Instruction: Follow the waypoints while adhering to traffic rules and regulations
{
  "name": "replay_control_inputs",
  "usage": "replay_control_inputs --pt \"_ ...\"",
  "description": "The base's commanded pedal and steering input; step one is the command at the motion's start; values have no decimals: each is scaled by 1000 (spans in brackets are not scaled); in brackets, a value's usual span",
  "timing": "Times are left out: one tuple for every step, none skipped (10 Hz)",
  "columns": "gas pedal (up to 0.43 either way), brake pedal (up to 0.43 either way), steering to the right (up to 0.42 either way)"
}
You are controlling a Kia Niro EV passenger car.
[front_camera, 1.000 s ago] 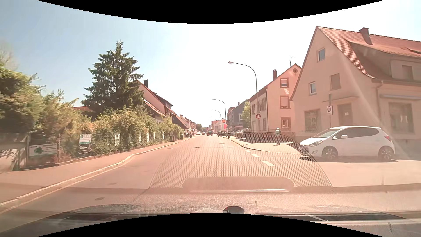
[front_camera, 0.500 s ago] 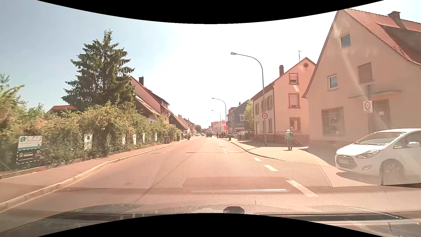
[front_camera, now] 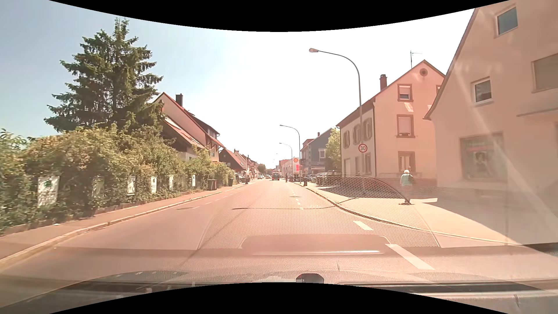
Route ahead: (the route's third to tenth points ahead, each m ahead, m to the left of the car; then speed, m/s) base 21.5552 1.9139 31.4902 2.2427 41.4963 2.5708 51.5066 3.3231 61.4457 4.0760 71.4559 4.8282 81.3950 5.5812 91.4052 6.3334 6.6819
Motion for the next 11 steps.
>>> replay_control_inputs --pt "87 0 1" --pt "87 0 1" --pt "87 0 -1" --pt "87 0 -6" --pt "87 0 -14" --pt "87 0 -16" --pt "87 0 -16" --pt "87 0 -17" --pt "87 0 -19" --pt "87 0 -19" --pt "87 0 -19"
